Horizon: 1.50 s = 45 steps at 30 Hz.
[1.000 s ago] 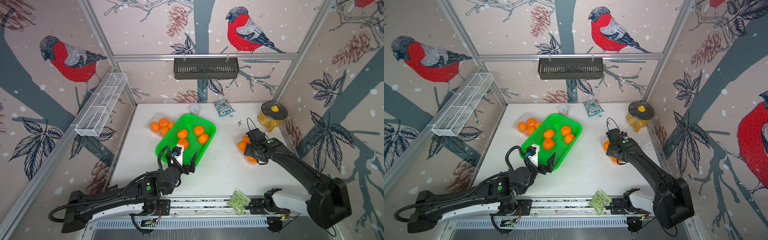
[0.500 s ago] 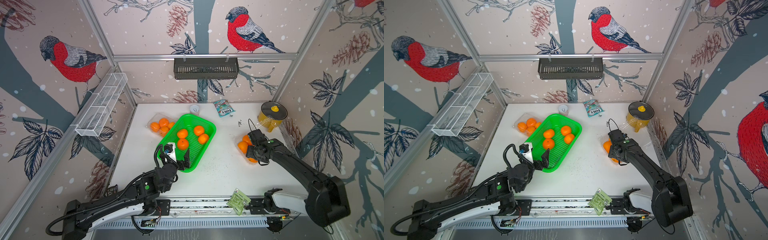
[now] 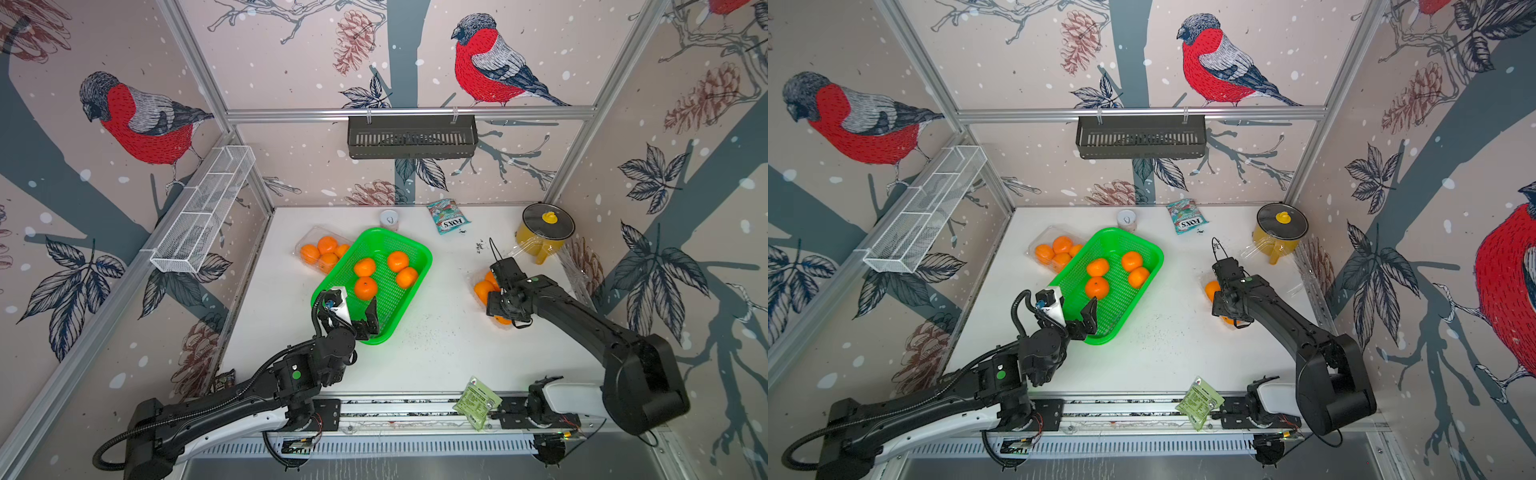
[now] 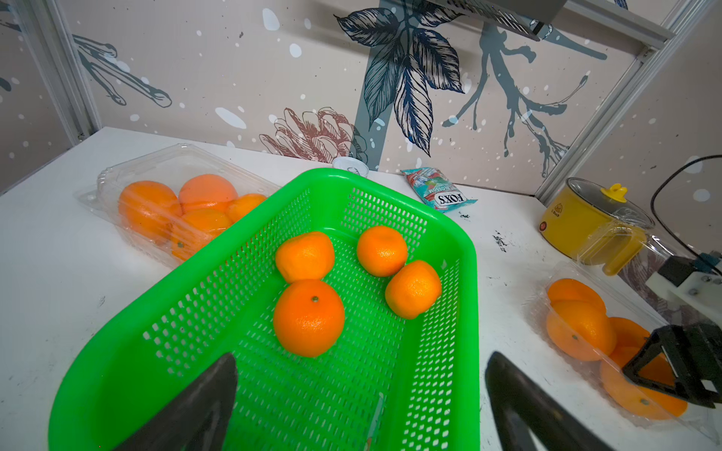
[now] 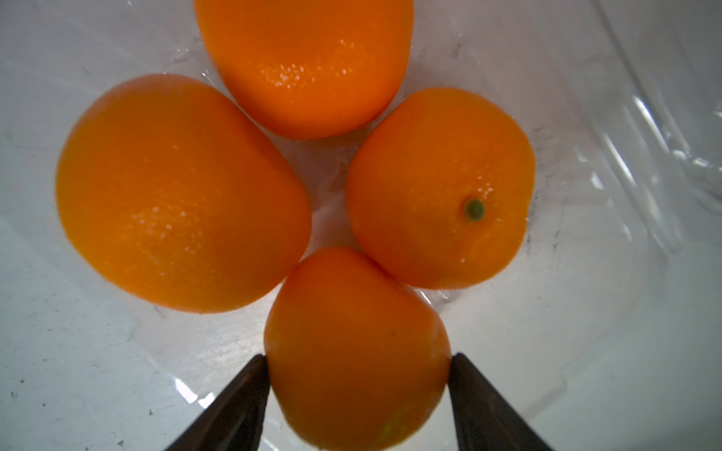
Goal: Take oranges out of containers
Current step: Pick up the orange from the packing box, then place the orange in the basket.
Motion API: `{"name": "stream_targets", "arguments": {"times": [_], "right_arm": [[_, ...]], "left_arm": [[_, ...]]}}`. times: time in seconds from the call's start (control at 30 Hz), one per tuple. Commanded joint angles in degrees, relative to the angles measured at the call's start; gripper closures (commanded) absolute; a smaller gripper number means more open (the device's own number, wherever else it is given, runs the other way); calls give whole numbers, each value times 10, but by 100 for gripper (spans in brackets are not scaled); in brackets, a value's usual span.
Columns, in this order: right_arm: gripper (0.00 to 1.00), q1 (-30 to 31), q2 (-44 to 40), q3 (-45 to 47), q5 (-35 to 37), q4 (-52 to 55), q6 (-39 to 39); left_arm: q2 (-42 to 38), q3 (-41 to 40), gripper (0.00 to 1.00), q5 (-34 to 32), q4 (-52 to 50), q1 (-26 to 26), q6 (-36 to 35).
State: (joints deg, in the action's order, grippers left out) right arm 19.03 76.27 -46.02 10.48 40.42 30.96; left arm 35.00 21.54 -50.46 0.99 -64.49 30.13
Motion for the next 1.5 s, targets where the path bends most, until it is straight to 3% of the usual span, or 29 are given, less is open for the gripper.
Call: {"name": "stream_targets", "arguments": {"times": [0.0,0.2,0.47,0.6,0.7,0.8,1.07,1.3,1.47], "right_arm": [[33,-4,10,7,-11,-3,-17],[56,3,-19,-26,1,29,-18],[67,45,-101,-189,10,130,0],[70,98,-106,-269,-34,81,14],[71,163,-59,-308,-78,1,27],[71,217,46,-361,-103,-56,18],[72,287,293,-523,-143,-57,7],[68,319,368,-498,-160,-79,39],[50,325,396,-510,-159,-60,36]], "left_arm": [[2,-2,3,-21,3,1,32],[-1,-1,4,-25,0,1,39],[-30,0,4,-57,-3,1,35],[-51,11,4,-104,-43,1,63],[-54,23,5,-123,-78,2,96],[-39,26,4,-116,-72,2,96],[12,73,4,-103,-173,3,152],[-66,18,4,-108,-177,3,177],[-139,-19,4,-111,-169,3,181]]}}
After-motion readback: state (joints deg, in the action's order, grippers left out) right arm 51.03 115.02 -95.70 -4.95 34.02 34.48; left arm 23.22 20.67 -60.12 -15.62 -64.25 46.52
